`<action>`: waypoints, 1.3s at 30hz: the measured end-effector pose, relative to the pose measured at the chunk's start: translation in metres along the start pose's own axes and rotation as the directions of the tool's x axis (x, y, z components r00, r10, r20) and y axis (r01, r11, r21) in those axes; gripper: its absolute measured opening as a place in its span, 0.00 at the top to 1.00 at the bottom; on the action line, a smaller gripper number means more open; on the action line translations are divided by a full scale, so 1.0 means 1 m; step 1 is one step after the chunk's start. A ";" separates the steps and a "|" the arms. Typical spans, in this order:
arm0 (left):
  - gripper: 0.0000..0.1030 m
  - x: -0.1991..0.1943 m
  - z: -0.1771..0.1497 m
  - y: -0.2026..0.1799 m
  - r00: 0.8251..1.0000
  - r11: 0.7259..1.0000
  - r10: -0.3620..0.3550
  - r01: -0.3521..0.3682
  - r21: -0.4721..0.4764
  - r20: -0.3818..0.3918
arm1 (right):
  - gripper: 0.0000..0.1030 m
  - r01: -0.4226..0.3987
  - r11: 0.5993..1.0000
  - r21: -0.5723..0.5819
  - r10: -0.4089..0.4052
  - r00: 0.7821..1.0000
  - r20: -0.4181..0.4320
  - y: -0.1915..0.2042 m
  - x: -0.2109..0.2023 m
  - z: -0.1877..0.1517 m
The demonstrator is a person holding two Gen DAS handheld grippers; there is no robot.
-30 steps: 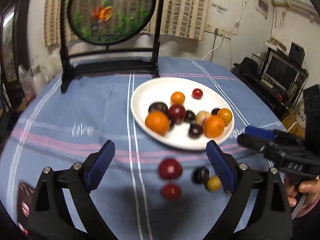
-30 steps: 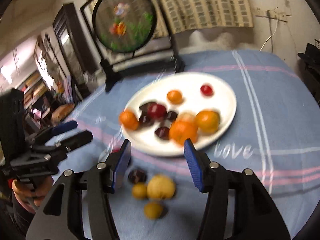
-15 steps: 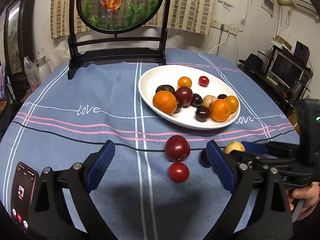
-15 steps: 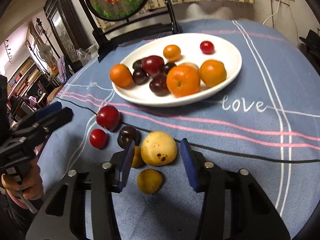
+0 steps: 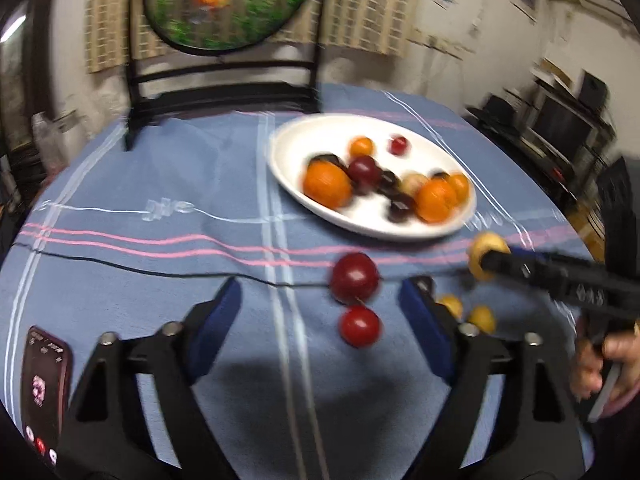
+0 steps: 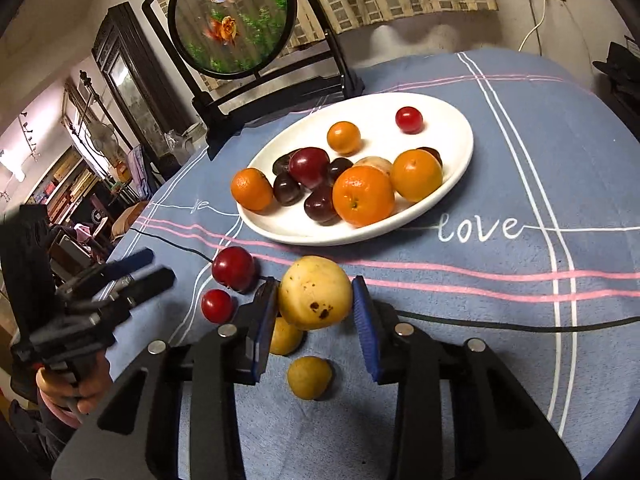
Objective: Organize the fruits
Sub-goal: 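Grasp a red cherry tomato with the left tool while the right tool grasps the pale speckled fruit, then place the tomato on the plate with the left tool while the right tool places the pale fruit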
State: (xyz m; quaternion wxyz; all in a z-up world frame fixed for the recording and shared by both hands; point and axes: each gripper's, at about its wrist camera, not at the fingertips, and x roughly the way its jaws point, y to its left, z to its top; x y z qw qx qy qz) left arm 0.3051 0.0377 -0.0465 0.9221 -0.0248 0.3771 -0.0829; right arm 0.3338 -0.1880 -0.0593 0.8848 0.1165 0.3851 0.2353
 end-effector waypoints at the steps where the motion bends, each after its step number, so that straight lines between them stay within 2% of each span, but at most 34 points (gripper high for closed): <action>1: 0.31 0.003 -0.003 -0.004 1.000 1.000 -0.022 0.022 0.019 -0.017 | 0.63 -0.004 1.000 0.002 0.004 1.000 -0.003 0.000 0.000 0.000; 5: 0.34 0.014 -0.011 -0.022 0.997 0.995 -0.039 0.045 0.090 -0.071 | 0.63 -0.001 1.000 -0.002 0.001 1.000 -0.013 0.001 0.002 0.000; 10: 0.55 0.029 -0.020 -0.030 0.992 0.993 -0.034 0.048 0.110 -0.123 | 0.63 0.002 1.000 0.007 -0.002 1.000 -0.005 0.000 0.000 0.001; 17: 0.59 0.038 -0.021 -0.024 0.990 0.995 -0.016 0.029 0.091 -0.140 | 0.63 0.002 1.000 0.000 -0.002 1.000 -0.001 0.002 0.000 0.001; 25: 0.71 0.046 -0.022 -0.026 0.988 0.994 0.016 0.001 0.113 -0.151 | 0.63 0.004 1.000 -0.010 -0.004 1.000 0.005 0.005 -0.002 0.001; 33: 0.71 0.044 -0.022 -0.027 0.989 0.993 0.025 -0.007 0.117 -0.145 | 0.64 0.006 1.000 -0.016 -0.006 1.000 0.008 0.006 -0.003 0.001; 39: 0.71 0.030 -0.019 -0.030 0.994 0.994 0.006 0.006 0.109 -0.109 | 0.63 -0.023 0.999 -0.043 0.024 1.000 0.009 0.012 -0.002 0.001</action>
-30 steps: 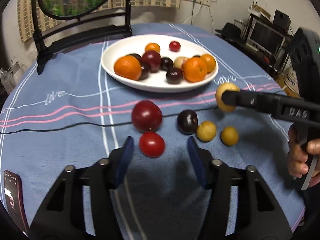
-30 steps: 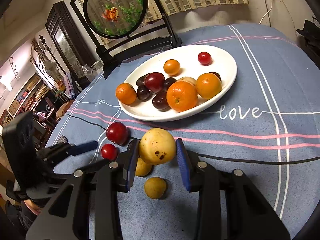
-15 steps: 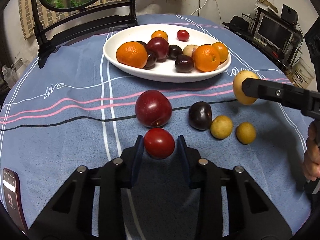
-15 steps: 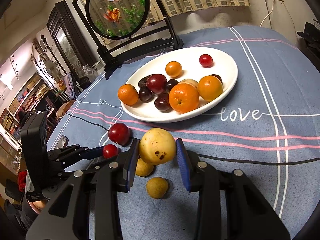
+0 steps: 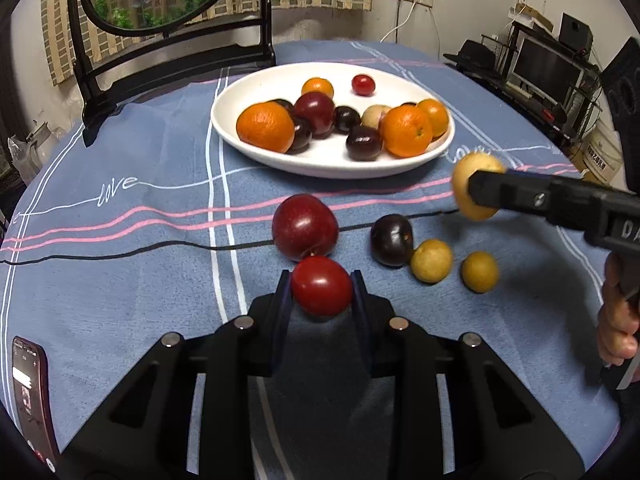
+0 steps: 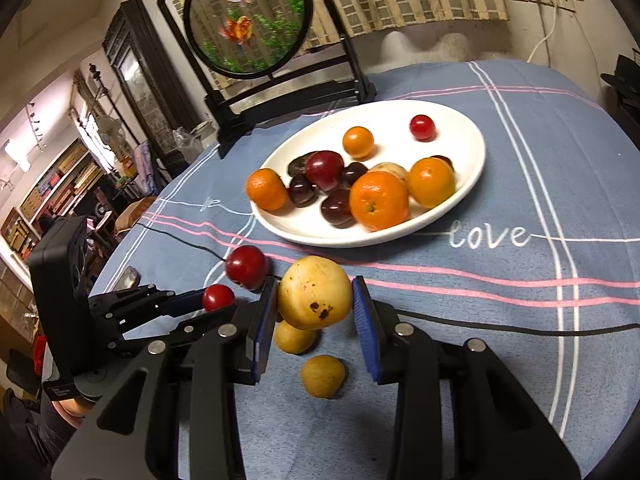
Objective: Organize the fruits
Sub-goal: 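Place the tomato on the plate with the left tool while the right tool places the pale fruit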
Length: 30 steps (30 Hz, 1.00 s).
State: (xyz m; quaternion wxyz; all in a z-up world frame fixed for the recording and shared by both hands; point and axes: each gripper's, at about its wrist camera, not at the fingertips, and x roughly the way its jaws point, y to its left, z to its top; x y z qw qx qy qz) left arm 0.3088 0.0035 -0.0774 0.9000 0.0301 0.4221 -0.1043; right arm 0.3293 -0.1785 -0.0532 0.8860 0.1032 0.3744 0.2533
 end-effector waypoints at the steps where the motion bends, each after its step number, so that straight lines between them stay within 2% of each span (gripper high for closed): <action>1: 0.71 -0.003 0.000 -0.001 1.000 1.000 -0.010 0.010 -0.003 0.006 | 0.63 -0.015 1.000 -0.005 0.015 1.000 -0.002 0.002 0.001 0.000; 5: 0.71 -0.022 0.009 0.003 0.993 0.993 -0.108 0.110 -0.040 0.052 | 0.63 -0.152 0.988 0.002 0.152 0.988 0.002 0.006 0.000 0.002; 6: 0.71 -0.025 0.013 0.005 0.991 0.991 -0.119 0.123 -0.054 0.065 | 0.63 -0.161 0.987 0.008 0.161 0.987 0.018 0.006 0.000 0.005; 8: 0.71 -0.028 0.027 0.011 0.989 0.989 -0.121 0.128 -0.079 0.082 | 0.63 -0.131 0.991 0.022 0.129 0.989 0.074 0.003 -0.004 0.016; 10: 0.71 -0.024 0.048 0.015 0.991 0.991 -0.094 0.102 -0.086 0.095 | 0.63 -0.085 0.996 0.038 0.080 0.989 0.125 -0.002 -0.005 0.026; 12: 0.72 -0.014 0.064 0.017 0.993 0.993 -0.068 0.077 -0.092 0.096 | 0.63 0.014 0.999 0.049 -0.022 0.983 0.183 -0.008 -0.001 0.042; 14: 0.72 0.002 0.084 0.020 0.995 0.992 -0.047 0.057 -0.109 0.091 | 0.63 0.104 0.994 0.045 -0.111 0.972 0.208 -0.014 0.010 0.055; 15: 0.72 0.008 0.092 0.020 0.995 0.992 -0.036 0.046 -0.114 0.092 | 0.63 0.124 0.991 0.050 -0.131 0.970 0.206 -0.017 0.017 0.060; 21: 0.72 0.052 0.134 0.021 0.998 0.994 0.024 -0.017 -0.112 0.059 | 0.63 0.157 0.985 0.066 -0.166 0.971 0.171 -0.039 0.053 0.084; 28: 0.71 0.077 0.149 0.030 0.998 0.989 0.058 -0.053 -0.137 0.028 | 0.63 0.169 0.984 0.050 -0.174 0.977 0.122 -0.048 0.076 0.097; 29: 0.69 0.077 0.150 0.029 0.997 0.989 0.078 -0.074 -0.131 0.028 | 0.63 0.170 0.984 0.047 -0.174 0.979 0.110 -0.050 0.080 0.097; 30: 0.59 0.075 0.150 0.029 0.996 0.988 0.087 -0.082 -0.129 0.033 | 0.61 0.174 0.984 0.043 -0.178 0.979 0.098 -0.049 0.081 0.097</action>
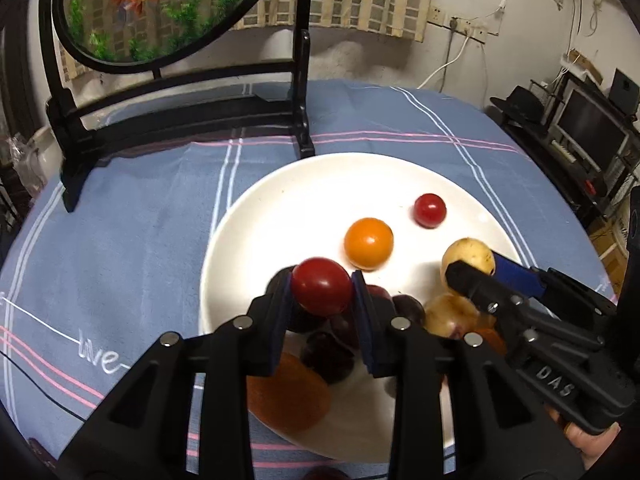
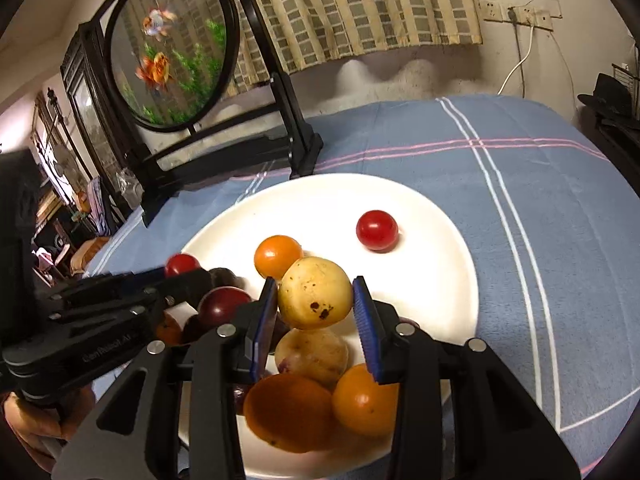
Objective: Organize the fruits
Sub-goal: 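Place the tomato on the plate with the left tool while the right tool places the pale fruit, then grasp a small yellow fruit with the left tool while the right tool grasps another yellow fruit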
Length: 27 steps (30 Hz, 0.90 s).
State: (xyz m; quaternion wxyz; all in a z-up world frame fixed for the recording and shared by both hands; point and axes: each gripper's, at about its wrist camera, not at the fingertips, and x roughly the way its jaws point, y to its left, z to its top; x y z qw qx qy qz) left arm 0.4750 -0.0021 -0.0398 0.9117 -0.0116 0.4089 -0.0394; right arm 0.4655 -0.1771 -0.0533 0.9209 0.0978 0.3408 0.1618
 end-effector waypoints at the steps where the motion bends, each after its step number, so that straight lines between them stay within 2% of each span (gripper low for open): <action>1: 0.44 -0.003 0.000 0.000 1.000 1.000 0.009 -0.009 0.000 0.010 | 0.57 -0.001 1.000 -0.001 0.001 1.000 -0.008 0.000 0.001 0.000; 2: 0.39 -0.009 0.000 -0.001 0.999 1.000 0.022 -0.021 -0.004 0.029 | 0.56 -0.003 1.000 0.001 0.003 1.000 -0.006 0.000 -0.001 0.000; 3: 0.36 -0.015 0.000 -0.001 0.999 1.000 0.029 -0.029 -0.007 0.045 | 0.49 -0.002 1.000 0.002 0.002 1.000 0.005 0.001 -0.005 0.000; 11: 0.25 -0.073 -0.014 -0.007 0.992 0.998 0.047 -0.050 0.024 0.116 | 0.46 -0.001 0.999 -0.054 0.005 0.997 0.078 0.020 -0.055 -0.004; 14: 0.12 -0.096 -0.034 -0.003 0.986 0.997 0.073 -0.076 0.012 0.149 | 0.41 0.006 0.993 -0.114 0.003 0.997 0.076 0.030 -0.074 -0.018; 17: 0.09 -0.108 -0.064 0.003 0.981 0.995 0.101 -0.102 0.001 0.166 | 0.42 0.025 0.982 -0.185 -0.019 0.999 0.034 0.040 -0.086 -0.042; 22: 0.09 -0.109 -0.103 0.023 0.985 0.993 0.103 -0.094 -0.071 0.135 | 0.42 0.012 0.956 -0.292 -0.032 0.997 -0.064 0.055 -0.098 -0.090; 25: 0.09 -0.104 -0.112 0.037 0.987 0.986 0.125 -0.112 -0.123 0.097 | 0.42 -0.015 0.946 -0.322 -0.024 0.993 -0.117 0.060 -0.100 -0.109; 27: 0.09 -0.107 -0.115 0.041 0.988 0.984 0.115 -0.099 -0.145 0.107 | 0.42 -0.032 0.941 -0.337 -0.018 0.990 -0.143 0.064 -0.101 -0.117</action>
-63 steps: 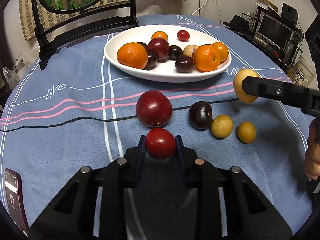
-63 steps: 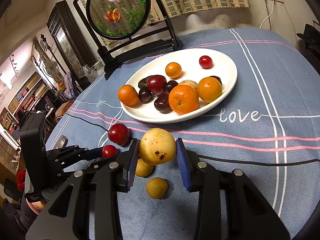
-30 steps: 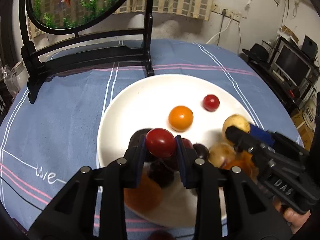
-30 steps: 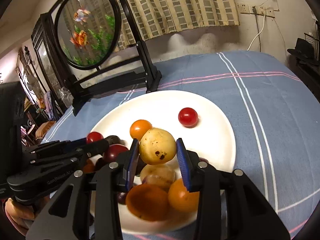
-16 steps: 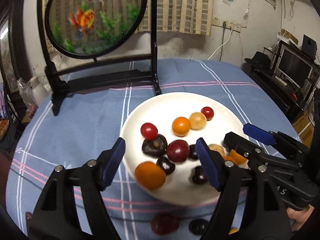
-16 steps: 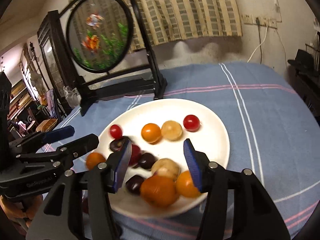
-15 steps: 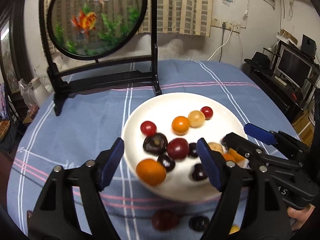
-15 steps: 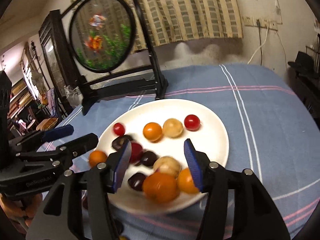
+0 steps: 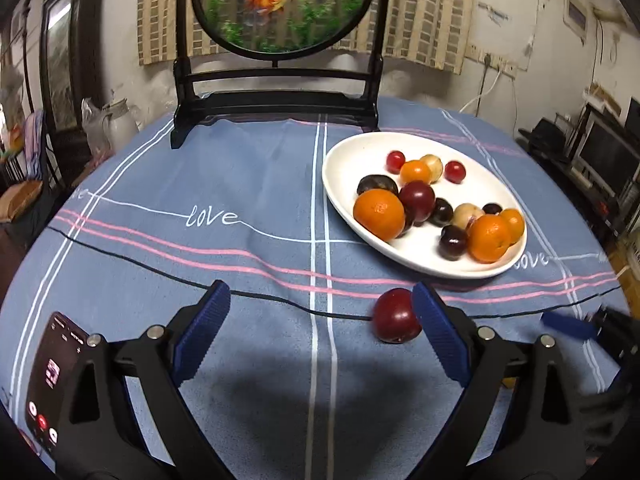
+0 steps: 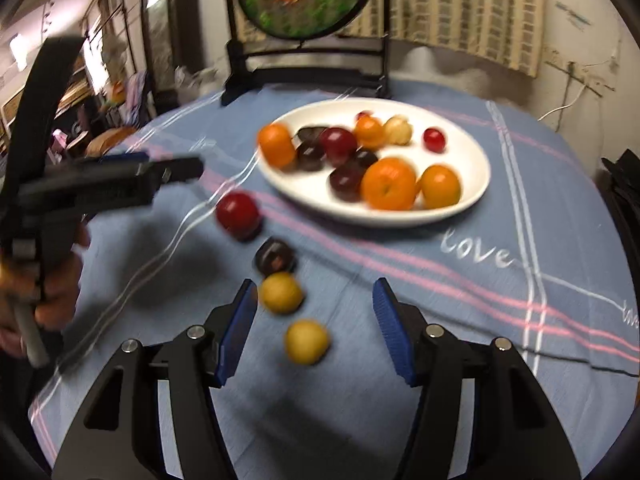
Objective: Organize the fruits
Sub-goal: 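Grasp a small yellow fruit with the left tool while the right tool grasps another yellow fruit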
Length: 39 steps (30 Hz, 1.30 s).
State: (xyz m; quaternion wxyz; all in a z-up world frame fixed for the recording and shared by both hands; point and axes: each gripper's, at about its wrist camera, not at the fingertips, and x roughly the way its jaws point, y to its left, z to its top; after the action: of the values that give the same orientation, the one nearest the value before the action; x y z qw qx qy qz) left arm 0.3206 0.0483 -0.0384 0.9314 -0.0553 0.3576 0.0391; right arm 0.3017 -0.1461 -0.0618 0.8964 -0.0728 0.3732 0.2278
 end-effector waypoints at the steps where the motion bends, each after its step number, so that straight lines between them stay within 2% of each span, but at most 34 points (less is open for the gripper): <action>1: 0.09 -0.003 0.000 0.001 1.000 1.000 -0.001 0.001 -0.009 0.010 | 0.42 0.011 1.000 -0.015 -0.011 1.000 -0.010 0.003 0.001 -0.002; 3: 0.08 -0.005 0.000 -0.001 1.000 1.000 0.004 -0.004 0.000 0.025 | 0.43 0.014 1.000 -0.026 -0.014 0.999 -0.031 0.006 0.005 -0.005; 7: 0.08 -0.007 -0.001 -0.002 0.999 0.999 0.032 -0.033 0.020 0.040 | 0.56 -0.003 1.000 -0.010 0.002 0.997 -0.071 0.004 0.011 -0.009; 11: 0.08 -0.006 0.001 0.001 0.999 1.000 0.019 -0.019 -0.001 0.032 | 0.59 -0.009 1.000 -0.010 0.008 0.995 -0.098 0.005 0.016 -0.012; 16: 0.08 -0.006 0.002 0.004 0.999 1.000 0.020 -0.019 -0.017 0.032 | 0.74 -0.003 0.999 -0.040 -0.002 0.992 -0.127 0.010 0.022 -0.015; 18: 0.08 -0.007 0.001 0.004 0.999 1.000 0.007 -0.006 -0.022 0.032 | 0.75 -0.032 0.999 -0.003 0.032 0.993 -0.110 0.003 0.018 -0.013; 20: 0.12 -0.006 0.000 -0.001 0.999 0.999 -0.048 0.048 -0.004 0.012 | 0.75 -0.030 0.998 0.058 0.034 0.997 -0.068 -0.010 0.009 -0.009; 22: 0.28 -0.006 -0.003 -0.014 0.992 0.991 -0.125 0.125 0.052 -0.014 | 0.75 0.000 0.995 0.102 0.004 0.999 -0.039 -0.023 0.003 -0.007; 23: 0.31 -0.007 -0.007 -0.028 0.985 0.979 -0.169 0.171 0.112 -0.032 | 0.75 0.015 0.990 0.140 -0.011 1.000 -0.028 -0.032 0.001 -0.007; 24: 0.38 -0.007 -0.010 -0.036 0.981 0.970 -0.187 0.191 0.148 -0.041 | 0.75 0.019 0.986 0.166 -0.015 1.000 -0.024 -0.038 -0.001 -0.006; 25: 0.44 -0.009 -0.015 -0.048 0.976 0.954 -0.211 0.218 0.204 -0.053 | 0.75 0.019 0.982 0.189 -0.015 1.000 -0.022 -0.044 -0.001 -0.006; 28: 0.55 -0.014 -0.033 -0.085 0.955 0.889 -0.280 0.295 0.350 -0.092 | 0.75 0.020 0.972 0.234 -0.014 1.000 -0.026 -0.054 -0.001 -0.006; 31: 0.62 -0.013 -0.045 -0.100 0.948 0.859 -0.294 0.319 0.401 -0.124 | 0.75 0.014 0.972 0.236 -0.008 1.000 -0.026 -0.054 0.000 -0.004; 34: 0.69 -0.001 -0.050 -0.106 0.946 0.854 -0.277 0.323 0.408 -0.169 | 0.75 0.013 0.973 0.231 -0.008 1.000 -0.025 -0.052 -0.001 -0.005; 39: 0.70 0.011 -0.050 -0.104 0.936 0.865 -0.281 0.342 0.368 -0.210 | 0.75 0.006 0.972 0.236 -0.002 1.000 -0.019 -0.052 -0.003 -0.005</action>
State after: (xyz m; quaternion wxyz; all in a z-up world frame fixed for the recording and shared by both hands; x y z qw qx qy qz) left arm 0.3074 -0.0609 -0.0749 0.8874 0.0754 0.4130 -0.1902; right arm 0.3204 -0.1945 -0.0653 0.8955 0.0316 0.4060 0.1794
